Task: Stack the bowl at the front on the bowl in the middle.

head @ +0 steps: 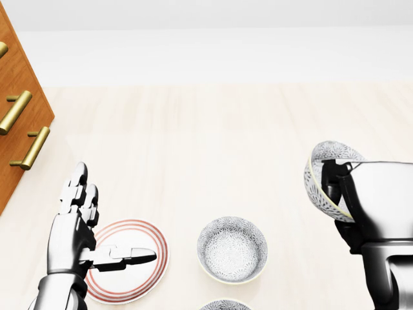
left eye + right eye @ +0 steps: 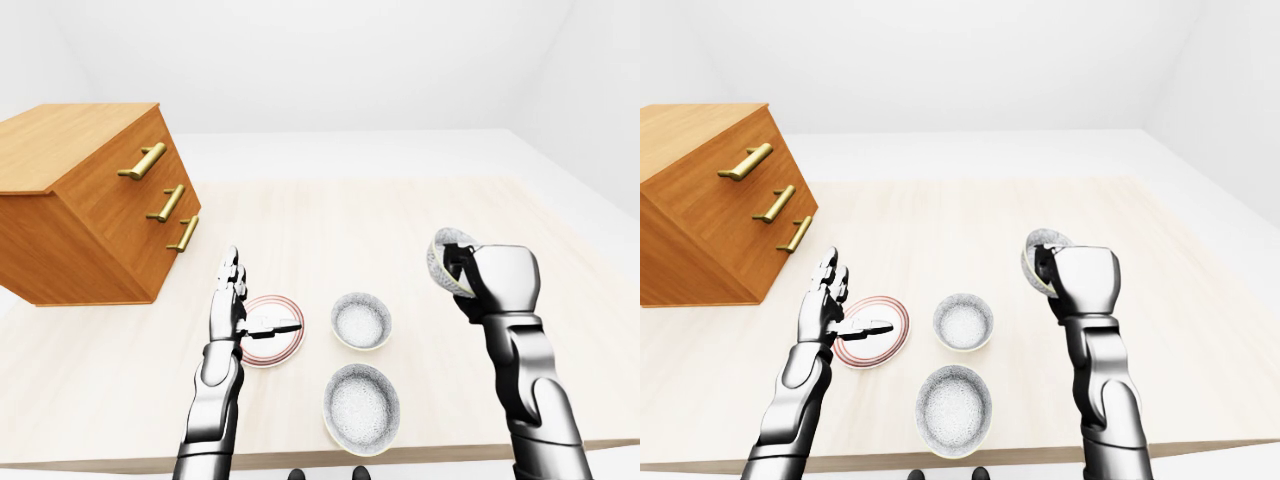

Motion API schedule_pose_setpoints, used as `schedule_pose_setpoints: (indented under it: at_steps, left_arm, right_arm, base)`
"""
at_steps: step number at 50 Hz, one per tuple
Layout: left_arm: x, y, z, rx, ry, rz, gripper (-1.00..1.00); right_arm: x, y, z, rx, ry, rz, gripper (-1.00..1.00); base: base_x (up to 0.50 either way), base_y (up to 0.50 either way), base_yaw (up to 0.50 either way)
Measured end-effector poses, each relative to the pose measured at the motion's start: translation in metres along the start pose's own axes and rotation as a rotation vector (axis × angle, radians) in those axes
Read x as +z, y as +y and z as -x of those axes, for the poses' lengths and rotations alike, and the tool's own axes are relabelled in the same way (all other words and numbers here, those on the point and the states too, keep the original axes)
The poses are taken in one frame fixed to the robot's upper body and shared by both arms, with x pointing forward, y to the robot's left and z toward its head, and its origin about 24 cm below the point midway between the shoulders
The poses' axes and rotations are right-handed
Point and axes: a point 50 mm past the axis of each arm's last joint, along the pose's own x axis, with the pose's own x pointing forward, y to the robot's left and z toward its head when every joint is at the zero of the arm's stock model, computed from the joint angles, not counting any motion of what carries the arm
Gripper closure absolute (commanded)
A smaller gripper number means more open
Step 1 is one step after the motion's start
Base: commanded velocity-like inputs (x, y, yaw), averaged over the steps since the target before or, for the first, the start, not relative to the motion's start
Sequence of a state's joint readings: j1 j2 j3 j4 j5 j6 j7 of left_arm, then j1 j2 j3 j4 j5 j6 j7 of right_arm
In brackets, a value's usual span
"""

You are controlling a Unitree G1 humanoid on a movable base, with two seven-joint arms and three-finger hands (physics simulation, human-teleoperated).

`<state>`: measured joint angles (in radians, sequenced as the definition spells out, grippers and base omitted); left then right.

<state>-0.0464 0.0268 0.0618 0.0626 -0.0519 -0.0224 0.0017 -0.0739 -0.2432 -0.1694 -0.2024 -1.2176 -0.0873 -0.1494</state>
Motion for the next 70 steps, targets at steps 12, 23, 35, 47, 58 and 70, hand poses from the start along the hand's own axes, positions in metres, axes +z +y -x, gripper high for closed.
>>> schedule_pose_setpoints:
  at_steps: [12,23,35,47,58,70]
  left_arm:
    - [0.000,0.000,0.000,0.002,0.003,0.002,-1.00]
    - [-0.001,0.001,0.000,0.003,0.004,0.003,-1.00]
    - [-0.001,0.001,0.001,0.003,0.004,0.003,-1.00]
    - [-0.001,0.001,0.001,0.003,0.004,0.002,-1.00]
    - [0.000,0.001,0.001,0.003,0.004,0.002,-1.00]
    - [0.000,0.001,0.001,0.002,0.005,0.002,-1.00]
  right_arm:
    - [0.016,-0.024,-0.001,-0.022,-0.040,-0.057,1.00]
    - [0.034,-0.029,-0.001,-0.014,-0.091,-0.068,1.00]
    - [0.051,-0.016,0.006,0.004,-0.134,-0.022,1.00]
    - [0.066,-0.003,0.016,0.021,-0.180,0.014,1.00]
    - [0.077,0.003,0.025,0.035,-0.216,0.023,1.00]
    - [0.087,0.008,0.033,0.051,-0.256,0.042,1.00]
  base:
    - [0.00,0.00,0.00]
    - [0.00,0.00,0.00]
    - [0.00,0.00,0.00]
    - [0.00,0.00,0.00]
    - [0.00,0.00,0.00]
    - [0.00,0.00,0.00]
